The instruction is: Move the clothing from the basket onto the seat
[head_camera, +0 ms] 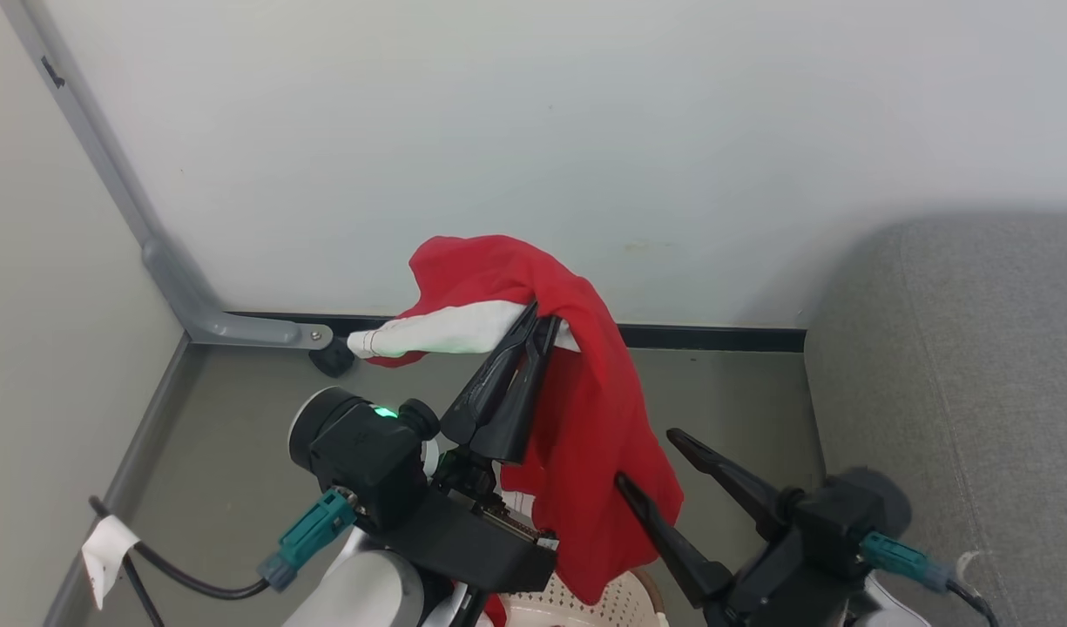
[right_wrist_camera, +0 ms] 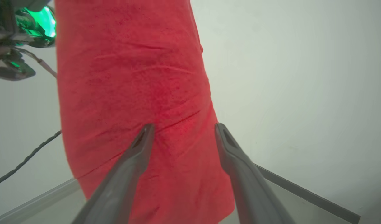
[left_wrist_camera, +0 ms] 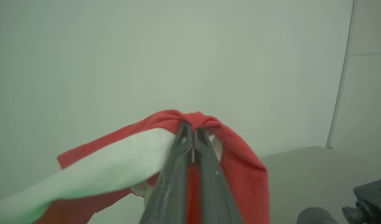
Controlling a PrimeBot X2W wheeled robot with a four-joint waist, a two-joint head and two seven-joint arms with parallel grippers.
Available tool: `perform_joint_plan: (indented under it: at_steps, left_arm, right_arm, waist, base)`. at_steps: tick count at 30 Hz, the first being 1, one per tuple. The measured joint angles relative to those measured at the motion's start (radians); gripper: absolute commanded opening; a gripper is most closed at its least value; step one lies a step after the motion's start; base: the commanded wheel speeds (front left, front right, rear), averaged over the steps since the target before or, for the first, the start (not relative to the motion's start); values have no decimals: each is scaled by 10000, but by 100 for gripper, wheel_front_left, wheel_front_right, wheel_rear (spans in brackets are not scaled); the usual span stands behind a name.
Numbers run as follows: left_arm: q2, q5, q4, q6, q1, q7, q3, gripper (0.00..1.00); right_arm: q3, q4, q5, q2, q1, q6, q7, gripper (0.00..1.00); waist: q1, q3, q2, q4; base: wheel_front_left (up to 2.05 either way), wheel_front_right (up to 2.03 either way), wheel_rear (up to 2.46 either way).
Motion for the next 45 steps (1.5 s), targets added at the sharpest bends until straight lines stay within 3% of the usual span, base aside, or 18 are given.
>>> perform_joint_plan:
  at_steps: [12,25,26,27,38,45]
  left_arm:
    - [-165,15,-115,-94,-200,42,-295,0]
    - [-173,33,-249,-180,-202,119,-447,0]
    - [-173,33,-261,-180,-202,119,-453,0]
    - [-171,33,-268,-180,-202,119,-451,0]
    - [-157,33,-276,-178,-202,119,-433,0]
    - [-138,33,-276,-176,-201,115,-397,0]
  right_arm:
    - [1820,520,945,146,-1751,0,437,100]
    - [2654,1404,1816,140,-3045,0,322,100]
    - [2757,1448,1850,128,-3126,0,284,28]
    - [2861,1452,1921,123,-3207,2,234,0]
    - [3532,1739,2420,6,-3538,2,-263,0]
    - [3425,1900,2533,-67,-3559,2,-742,0]
  waist:
    - [0,104,0,278]
    - [-1,201,0,499]
    - [-1,206,0,514]
    - [-1,210,0,526]
    - [-1,215,0,565]
    - [-1,171,0,506]
  base:
    - [0,0,0]
    - [0,0,0]
    - [0,0,0]
    - [0,0,0]
    - [0,0,0]
    - [0,0,0]
